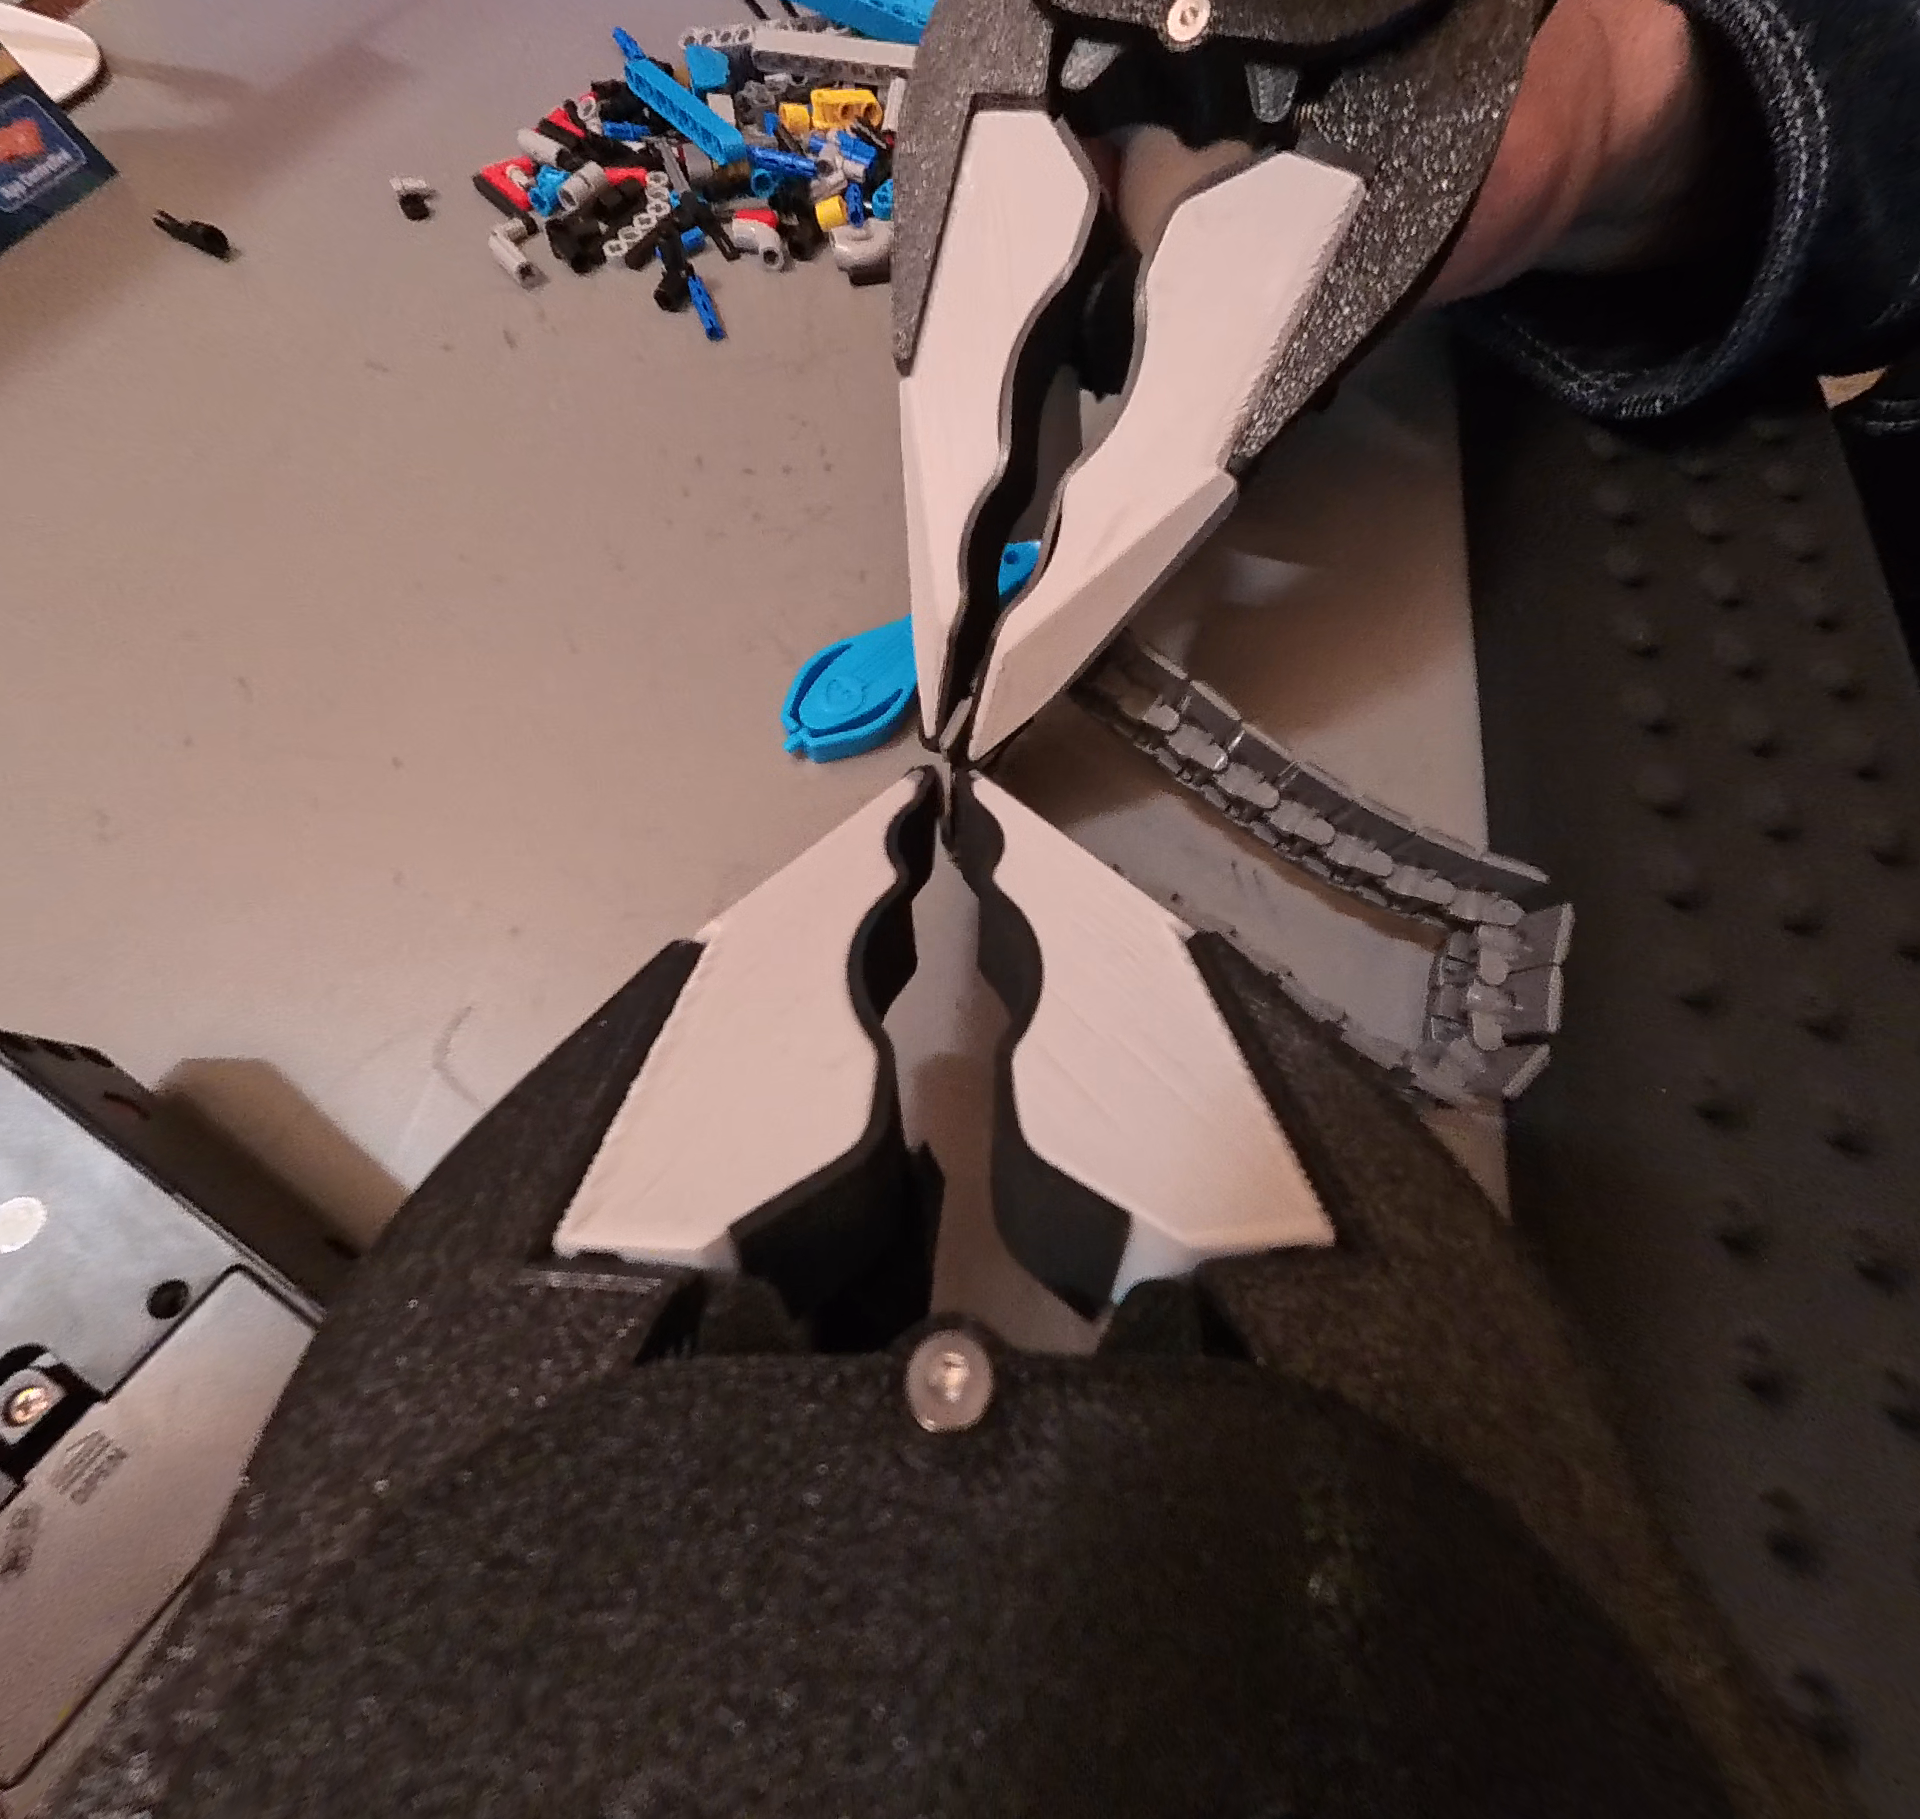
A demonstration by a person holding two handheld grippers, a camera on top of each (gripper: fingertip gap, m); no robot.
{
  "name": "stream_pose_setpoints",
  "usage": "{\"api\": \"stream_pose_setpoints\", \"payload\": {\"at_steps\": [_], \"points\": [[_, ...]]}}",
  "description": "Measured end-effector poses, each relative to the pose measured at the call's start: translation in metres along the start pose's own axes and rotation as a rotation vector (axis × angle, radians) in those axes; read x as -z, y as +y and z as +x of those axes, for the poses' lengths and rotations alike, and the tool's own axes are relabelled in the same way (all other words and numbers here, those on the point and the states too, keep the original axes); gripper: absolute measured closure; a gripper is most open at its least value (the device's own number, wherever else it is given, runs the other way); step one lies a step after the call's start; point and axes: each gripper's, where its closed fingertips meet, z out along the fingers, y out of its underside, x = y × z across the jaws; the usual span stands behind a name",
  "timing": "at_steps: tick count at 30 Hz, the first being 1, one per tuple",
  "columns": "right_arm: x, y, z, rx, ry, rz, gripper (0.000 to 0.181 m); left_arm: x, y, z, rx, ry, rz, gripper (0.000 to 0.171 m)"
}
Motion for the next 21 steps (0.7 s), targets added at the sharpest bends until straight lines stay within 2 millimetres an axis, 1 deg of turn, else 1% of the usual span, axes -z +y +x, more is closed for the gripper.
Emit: {"api": "stream_pose_setpoints", "payload": {"at_steps": [4, 7, 13, 14, 15, 16, 17, 18, 19, 20, 21], "points": [[-0.001, 0.0, -0.002, -0.043, -0.027, 0.006, 0.181, 0.001, 0.001, 0.002, -0.044, 0.004, 0.007, 0.17], [-0.002, 0.0, 0.0, -0.062, -0.006, 0.008, 0.181, 0.001, 0.001, 0.002, -0.066, -0.012, 0.003, 0.17], [-0.002, 0.002, 0.004, -0.182, -0.008, 0.017, 0.18, -0.001, 0.001, 0.001, -0.162, -0.084, -0.014, 0.17], [-0.001, 0.004, 0.014, -0.191, 0.065, 0.01, 0.18, -0.002, 0.0, 0.02, -0.173, 0.025, -0.001, 0.17], [0.005, 0.004, 0.034, -0.152, 0.167, 0.01, 0.181, -0.006, 0.0, 0.055, -0.185, 0.192, 0.009, 0.171], [0.012, 0.005, 0.05, -0.166, 0.221, 0.006, 0.181, -0.014, -0.001, 0.075, -0.24, 0.223, 0.002, 0.169], [0.012, 0.005, 0.05, -0.213, 0.16, 0.02, 0.18, -0.02, -0.006, 0.077, -0.322, 0.173, 0.009, 0.169], [0.012, 0.006, 0.045, -0.24, 0.105, 0.044, 0.181, -0.019, -0.008, 0.057, -0.317, 0.082, 0.004, 0.169], [0.014, 0.007, 0.043, -0.232, 0.103, 0.048, 0.181, -0.011, -0.005, 0.035, -0.242, 0.04, -0.002, 0.17], [0.015, 0.007, 0.042, -0.215, 0.115, 0.04, 0.18, -0.002, -0.001, 0.023, -0.181, 0.037, 0.01, 0.17], [0.016, 0.002, 0.039, -0.222, 0.1, 0.056, 0.181, 0.004, 0.002, 0.016, -0.143, 0.038, 0.024, 0.17]]}}
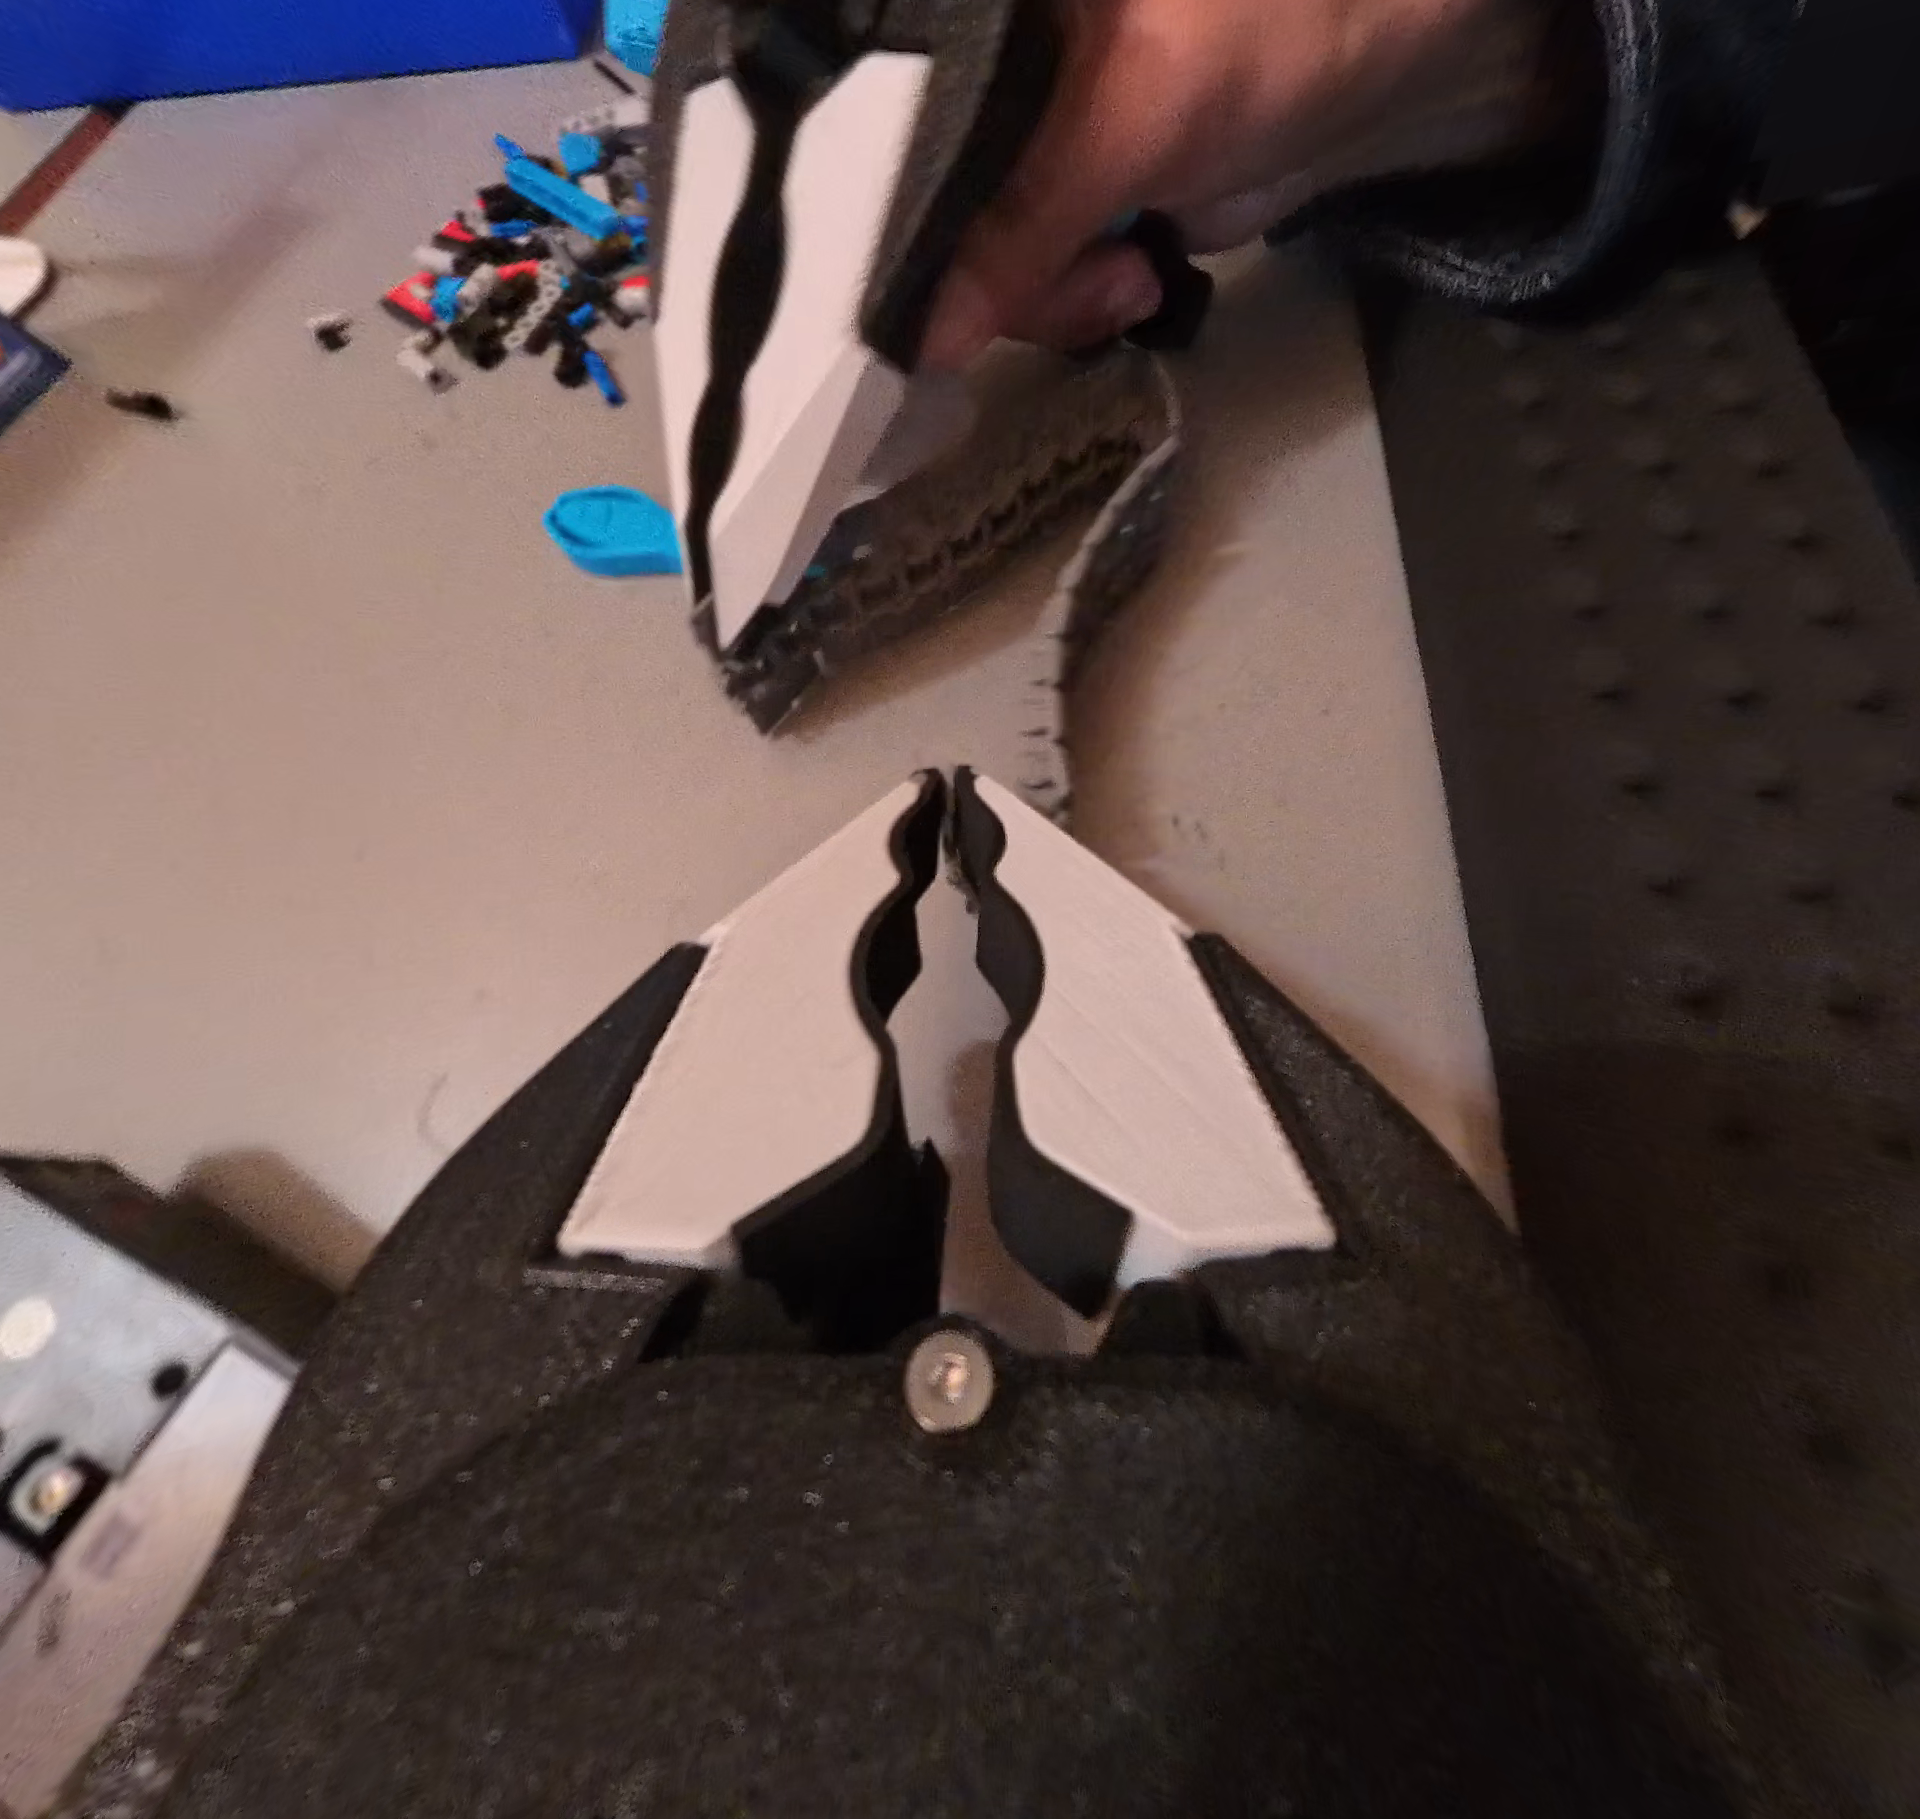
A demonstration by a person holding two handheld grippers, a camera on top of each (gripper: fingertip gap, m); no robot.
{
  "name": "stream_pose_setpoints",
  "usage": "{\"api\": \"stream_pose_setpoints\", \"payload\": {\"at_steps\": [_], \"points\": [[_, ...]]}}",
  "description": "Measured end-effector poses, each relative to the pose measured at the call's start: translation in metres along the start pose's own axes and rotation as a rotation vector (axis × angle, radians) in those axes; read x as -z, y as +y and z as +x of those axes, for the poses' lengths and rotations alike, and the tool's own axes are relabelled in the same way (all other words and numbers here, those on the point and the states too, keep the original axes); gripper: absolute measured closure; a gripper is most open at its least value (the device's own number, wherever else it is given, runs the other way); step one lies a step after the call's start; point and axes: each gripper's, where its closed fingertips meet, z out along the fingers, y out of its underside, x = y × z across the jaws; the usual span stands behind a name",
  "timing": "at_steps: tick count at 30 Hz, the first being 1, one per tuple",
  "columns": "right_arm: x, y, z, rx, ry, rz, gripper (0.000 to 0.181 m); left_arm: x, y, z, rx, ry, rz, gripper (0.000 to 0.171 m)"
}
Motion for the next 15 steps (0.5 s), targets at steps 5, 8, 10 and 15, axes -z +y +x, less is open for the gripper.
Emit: {"api": "stream_pose_setpoints", "payload": {"at_steps": [5, 8, 10, 15], "points": [[0.005, -0.008, -0.002, -0.053, -0.065, 0.048, 0.181, 0.008, -0.009, -0.021, 0.043, -0.087, 0.038, 0.17], [0.011, -0.021, -0.005, 0.018, -0.043, 0.109, 0.18, 0.02, -0.011, -0.048, 0.067, -0.221, 0.054, 0.17], [0.017, -0.032, -0.007, 0.067, -0.024, 0.168, 0.18, 0.033, -0.016, -0.067, 0.098, -0.318, 0.095, 0.17], [0.042, -0.061, -0.003, 0.161, 0.079, 0.359, 0.175, 0.077, -0.026, -0.101, 0.109, -0.593, 0.209, 0.169]]}}
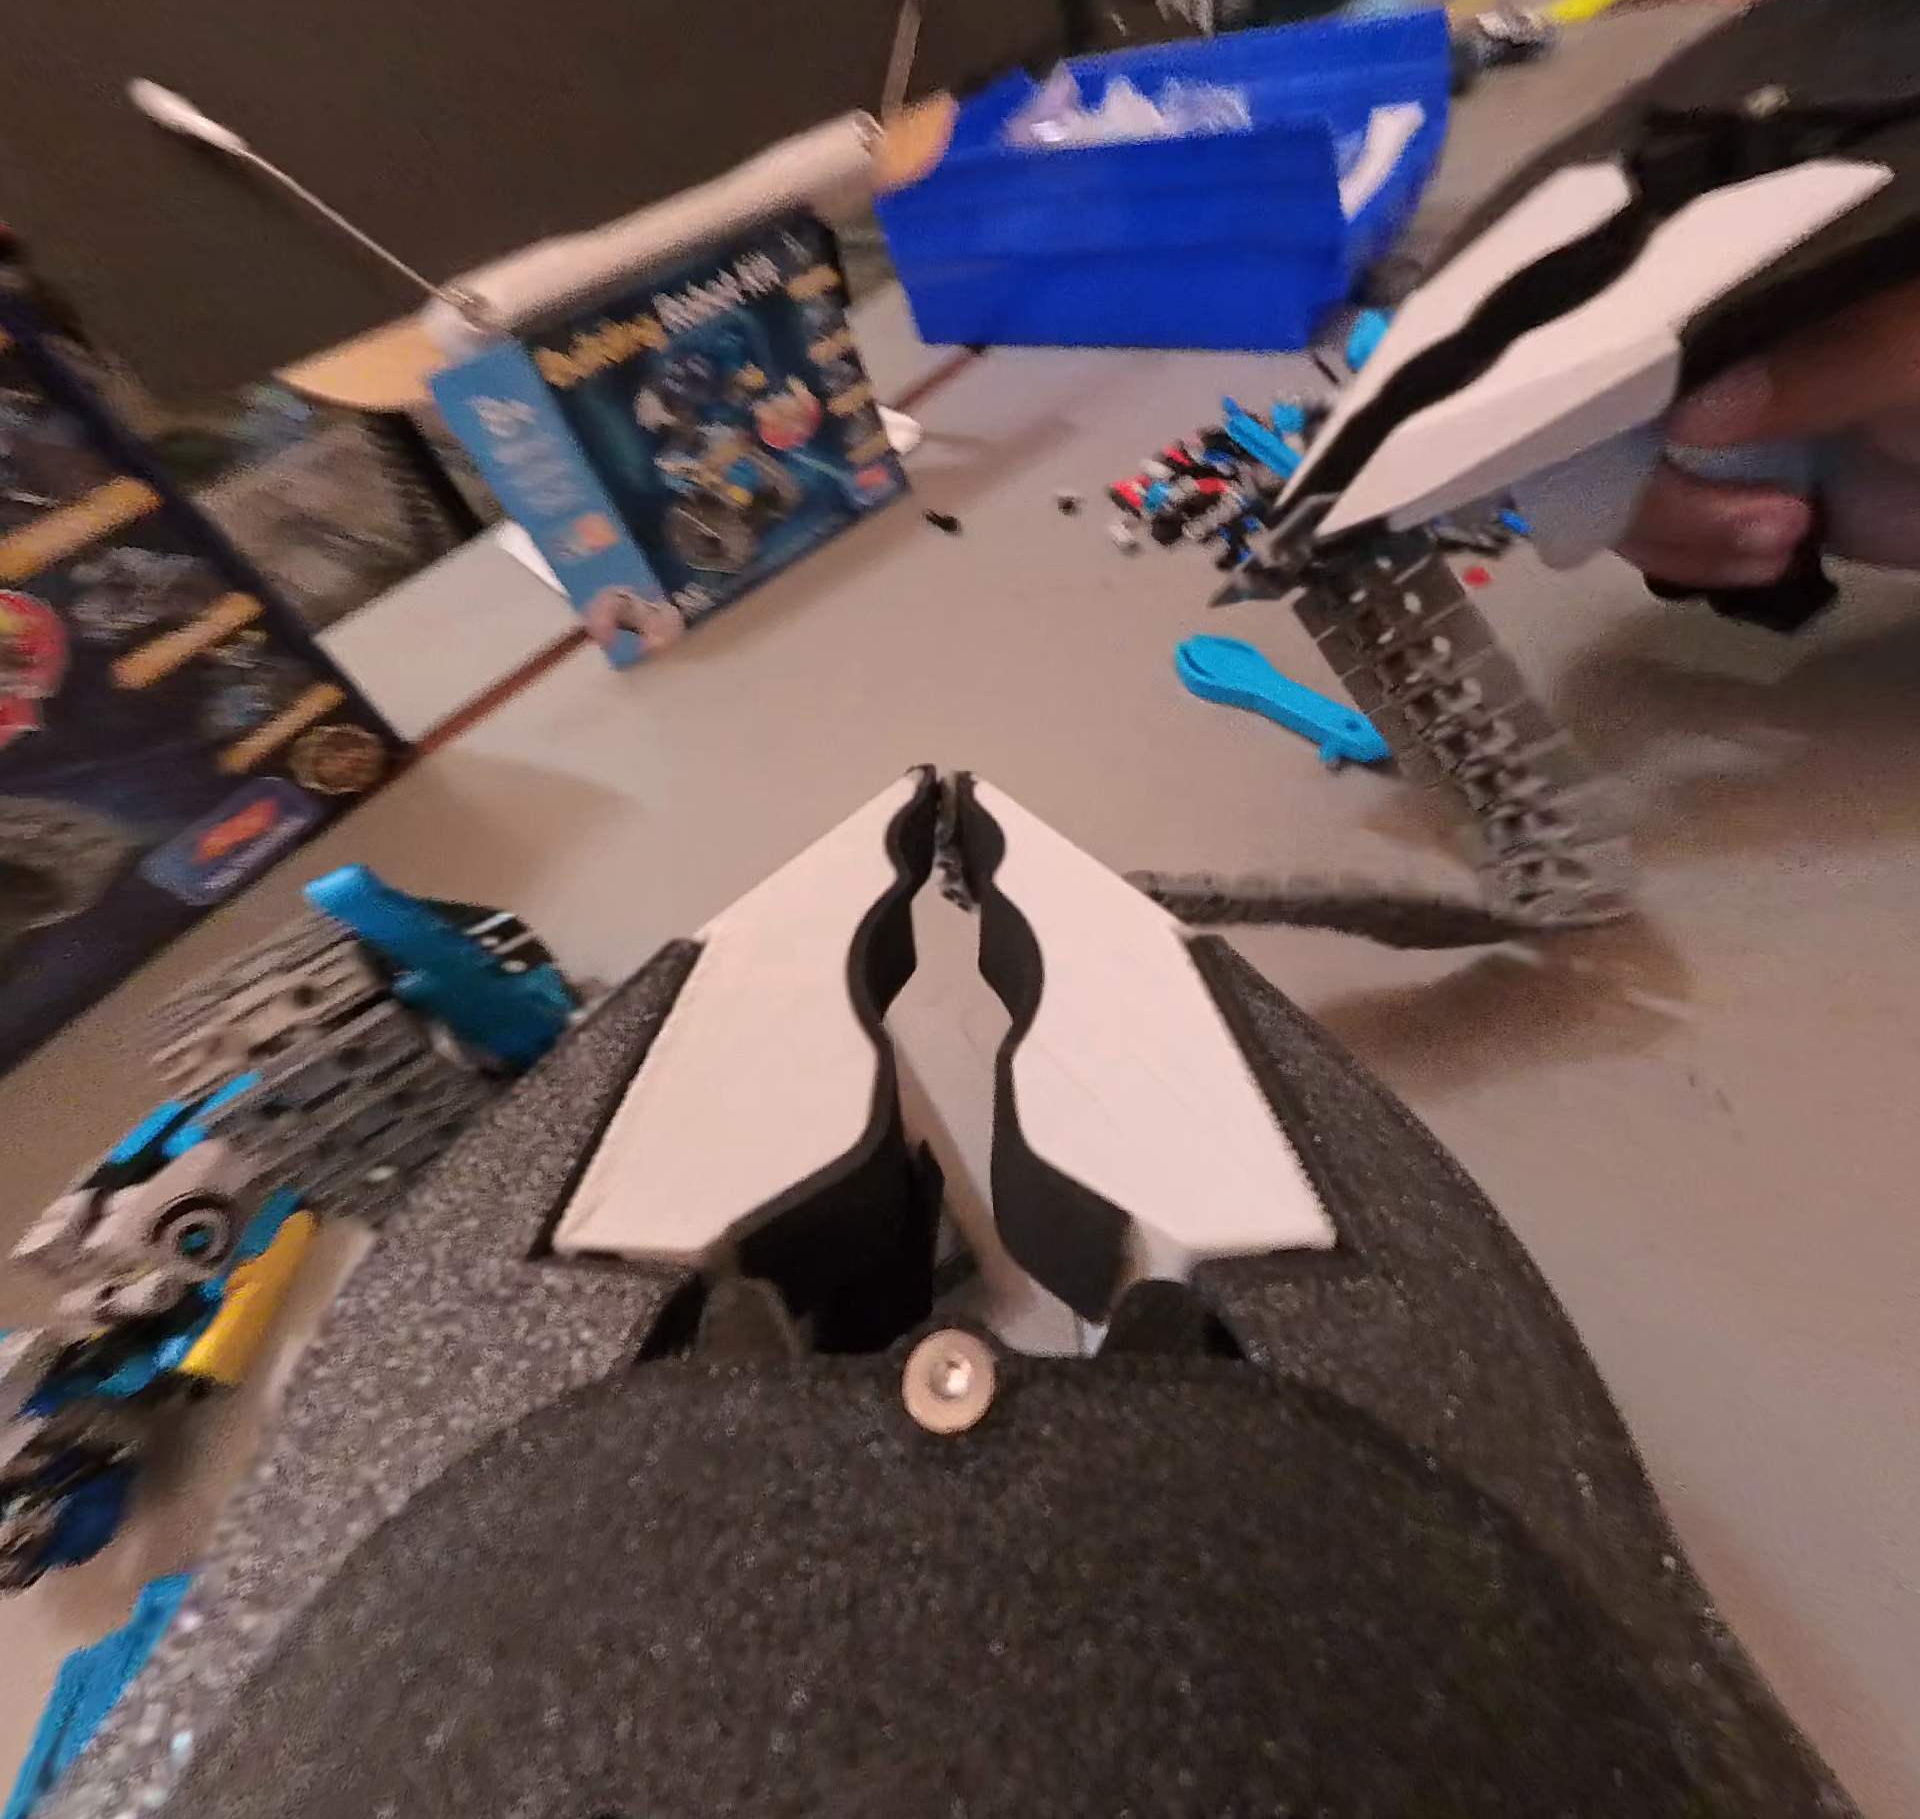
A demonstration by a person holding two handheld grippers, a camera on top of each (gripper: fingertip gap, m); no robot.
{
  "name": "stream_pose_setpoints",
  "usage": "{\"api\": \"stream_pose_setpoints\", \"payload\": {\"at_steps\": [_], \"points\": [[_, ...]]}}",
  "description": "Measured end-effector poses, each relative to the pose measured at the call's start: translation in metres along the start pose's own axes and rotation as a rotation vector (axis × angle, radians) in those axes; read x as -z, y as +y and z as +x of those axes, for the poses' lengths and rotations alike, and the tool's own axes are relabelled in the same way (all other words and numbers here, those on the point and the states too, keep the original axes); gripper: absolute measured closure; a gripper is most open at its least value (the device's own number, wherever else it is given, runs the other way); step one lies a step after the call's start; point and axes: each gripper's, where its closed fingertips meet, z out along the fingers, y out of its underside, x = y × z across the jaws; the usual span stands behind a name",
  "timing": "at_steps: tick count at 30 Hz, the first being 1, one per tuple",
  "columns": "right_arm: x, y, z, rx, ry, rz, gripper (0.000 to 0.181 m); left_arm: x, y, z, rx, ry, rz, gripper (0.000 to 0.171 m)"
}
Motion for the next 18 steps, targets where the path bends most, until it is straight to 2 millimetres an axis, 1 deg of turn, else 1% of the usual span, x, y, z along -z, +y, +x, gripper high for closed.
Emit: {"api": "stream_pose_setpoints", "payload": {"at_steps": [2, 3, 5, 7, 9, 11, 12, 13, 15, 16, 18], "points": [[0.005, -0.004, 0.006, 0.016, 0.038, 0.032, 0.176, 0.013, -0.008, -0.009, 0.013, -0.071, 0.061, 0.169], [0.008, -0.004, 0.009, 0.014, 0.061, 0.037, 0.176, 0.019, -0.009, -0.012, 0.014, -0.105, 0.073, 0.168], [0.012, 0.0, 0.012, 0.002, 0.071, 0.029, 0.175, 0.031, -0.002, -0.011, 0.009, -0.144, 0.063, 0.168], [0.012, 0.014, 0.011, -0.031, 0.065, -0.028, 0.175, 0.043, 0.014, -0.006, 0.02, -0.176, 0.004, 0.168], [0.013, 0.034, 0.003, -0.03, 0.034, -0.123, 0.175, 0.056, 0.031, 0.002, 0.009, -0.211, -0.059, 0.168], [0.015, 0.048, -0.009, 0.063, 0.025, -0.186, 0.176, 0.071, 0.047, 0.007, -0.017, -0.26, -0.125, 0.168], [0.017, 0.055, -0.019, 0.123, 0.009, -0.217, 0.176, 0.079, 0.051, 0.01, -0.031, -0.28, -0.142, 0.168], [0.021, 0.065, -0.028, 0.186, -0.004, -0.251, 0.175, 0.087, 0.054, 0.011, -0.047, -0.295, -0.15, 0.168], [0.033, 0.089, -0.037, 0.292, 0.016, -0.348, 0.174, 0.102, 0.053, 0.011, -0.087, -0.343, -0.13, 0.166], [0.041, 0.095, -0.042, 0.345, 0.03, -0.364, 0.174, 0.11, 0.047, 0.01, -0.11, -0.371, -0.093, 0.162], [0.06, 0.109, -0.044, 0.423, 0.08, -0.406, 0.174, 0.124, 0.035, 0.008, -0.133, -0.417, -0.033, 0.162]]}}
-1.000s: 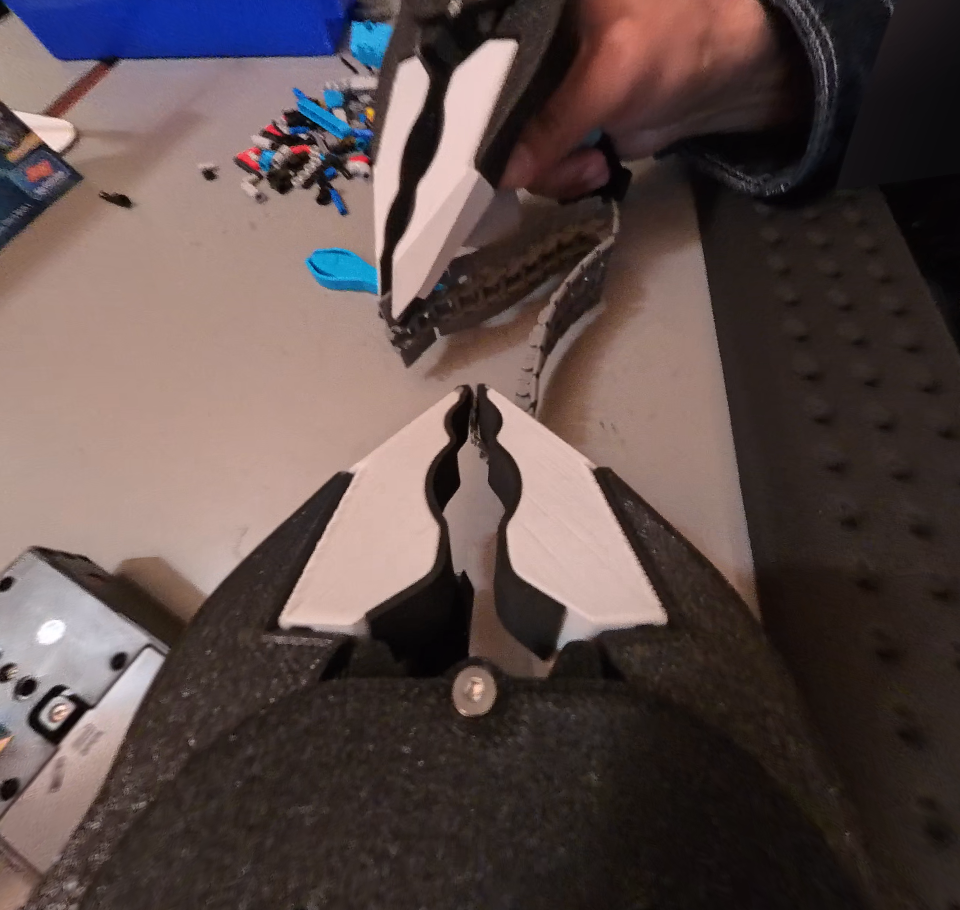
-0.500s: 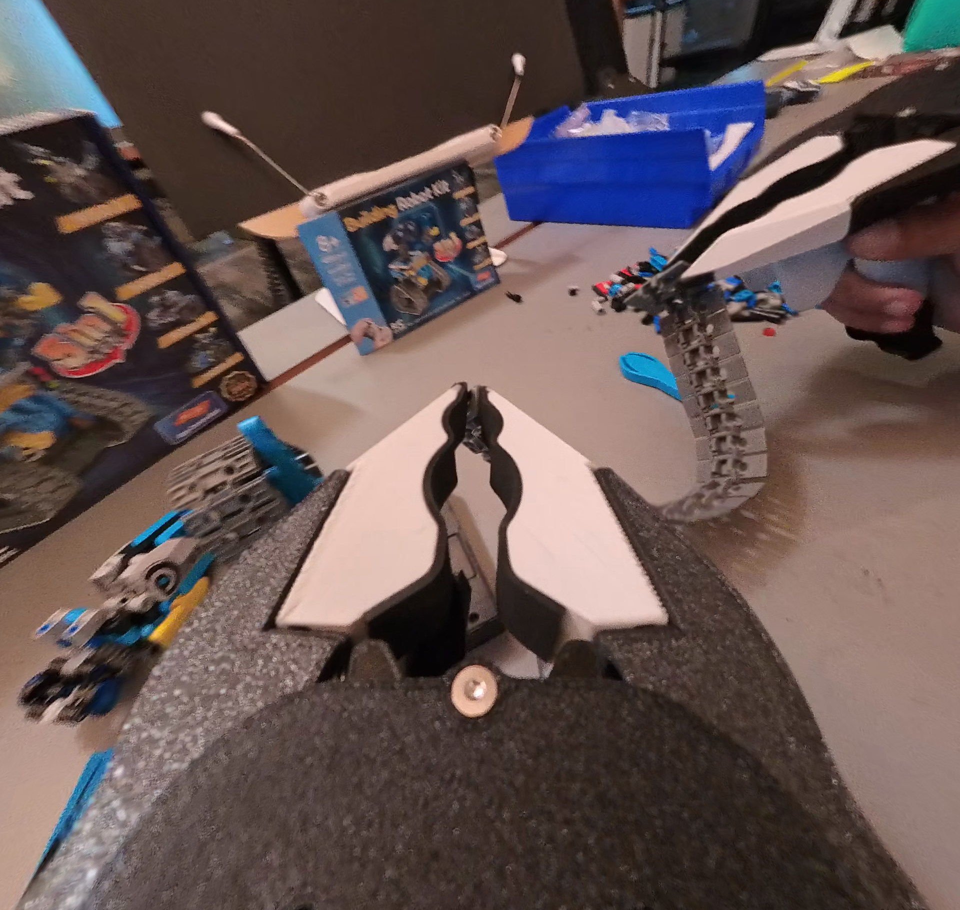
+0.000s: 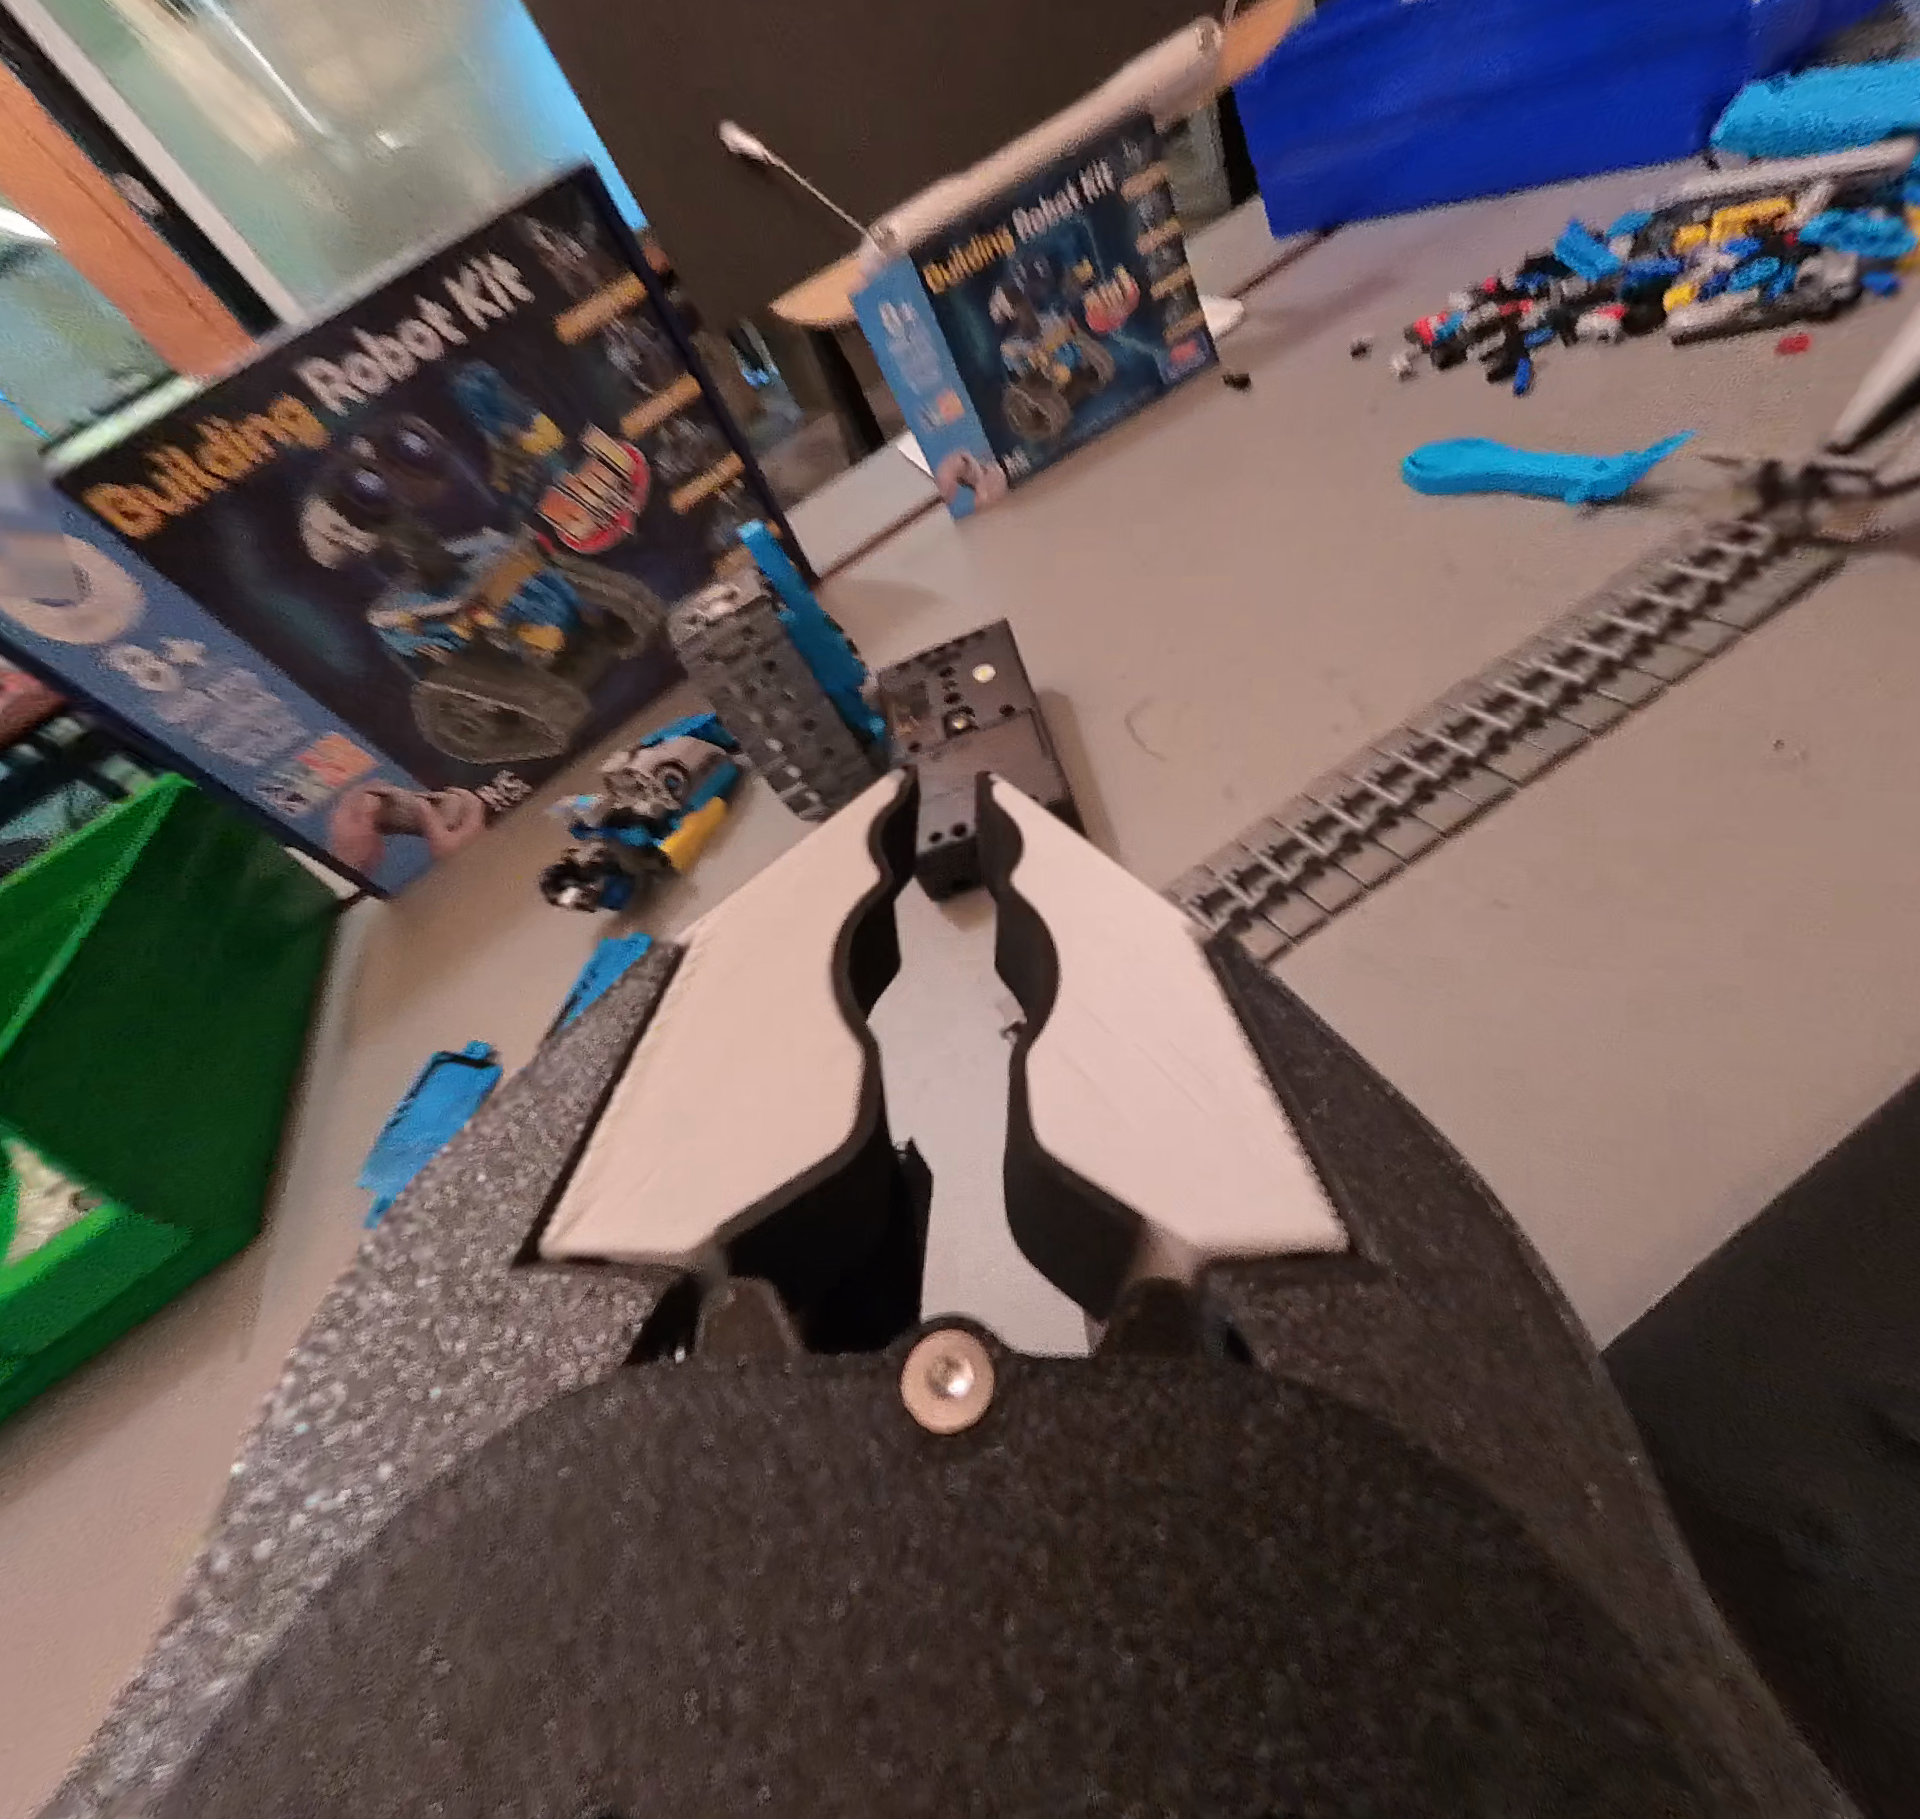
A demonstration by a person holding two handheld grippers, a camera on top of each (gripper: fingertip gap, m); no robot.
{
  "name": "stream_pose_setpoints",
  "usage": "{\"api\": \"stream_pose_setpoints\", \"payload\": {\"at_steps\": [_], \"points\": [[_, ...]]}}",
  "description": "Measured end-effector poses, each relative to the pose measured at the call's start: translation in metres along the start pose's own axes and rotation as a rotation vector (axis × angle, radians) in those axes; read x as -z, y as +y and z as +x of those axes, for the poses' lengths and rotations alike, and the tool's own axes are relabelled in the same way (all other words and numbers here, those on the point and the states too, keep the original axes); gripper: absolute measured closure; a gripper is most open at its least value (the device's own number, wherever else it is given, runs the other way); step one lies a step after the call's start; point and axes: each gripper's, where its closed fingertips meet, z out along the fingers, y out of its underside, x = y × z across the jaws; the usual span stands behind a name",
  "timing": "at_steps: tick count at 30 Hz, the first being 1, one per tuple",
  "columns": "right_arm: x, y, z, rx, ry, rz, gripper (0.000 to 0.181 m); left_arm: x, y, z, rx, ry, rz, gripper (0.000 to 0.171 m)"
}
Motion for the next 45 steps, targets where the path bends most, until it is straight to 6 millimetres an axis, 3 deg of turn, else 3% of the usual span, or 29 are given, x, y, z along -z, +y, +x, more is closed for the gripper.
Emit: {"api": "stream_pose_setpoints", "payload": {"at_steps": [2, 4, 7, 9, 12, 16, 19, 23, 27, 31, 35, 39, 42, 45], "points": [[0.012, 0.016, -0.004, 0.086, 0.058, -0.029, 0.181, 0.007, -0.005, -0.006, 0.034, -0.006, 0.004, 0.157], [0.031, 0.013, 0.012, 0.176, 0.245, 0.041, 0.181, 0.009, -0.011, -0.003, 0.096, 0.039, -0.007, 0.156], [0.052, 0.004, 0.03, 0.203, 0.41, 0.134, 0.181, 0.002, 0.002, 0.051, 0.092, 0.352, -0.18, 0.155], [0.042, 0.008, 0.022, 0.089, 0.253, 0.094, 0.18, -0.008, 0.024, 0.072, -0.022, 0.432, -0.34, 0.152], [0.022, 0.0, 0.02, 0.006, 0.092, 0.089, 0.161, -0.022, 0.036, 0.099, -0.108, 0.592, -0.399, 0.15], [-0.006, -0.001, -0.001, -0.133, -0.253, 0.044, 0.158, -0.046, 0.033, 0.102, 0.0, 0.667, -0.415, 0.15], [-0.016, 0.007, 0.001, -0.141, -0.276, 0.005, 0.157, -0.045, 0.037, 0.112, 0.175, 0.74, -0.469, 0.15], [-0.004, 0.014, -0.012, -0.172, -0.388, -0.019, 0.167, -0.02, 0.042, 0.13, 0.165, 0.802, -0.524, 0.154], [0.021, 0.023, -0.038, -0.185, -0.576, -0.067, 0.167, 0.012, 0.039, 0.15, -0.015, 0.868, -0.526, 0.157], [0.023, 0.026, -0.017, -0.172, -0.434, -0.064, 0.165, 0.004, 0.032, 0.14, -0.033, 0.755, -0.511, 0.15], [0.041, 0.03, -0.003, -0.232, -0.391, -0.065, 0.161, -0.006, -0.01, 0.148, -0.045, 0.752, -0.309, 0.147], [0.046, 0.045, -0.008, -0.248, -0.402, -0.121, 0.157, -0.024, -0.029, 0.197, -0.097, 0.866, -0.264, 0.144], [0.042, 0.046, -0.016, -0.252, -0.412, -0.122, 0.157, -0.048, -0.028, 0.235, -0.152, 0.95, -0.326, 0.129], [0.035, 0.047, -0.019, -0.238, -0.392, -0.132, 0.157, -0.057, -0.026, 0.266, -0.224, 1.049, -0.36, 0.128]]}}
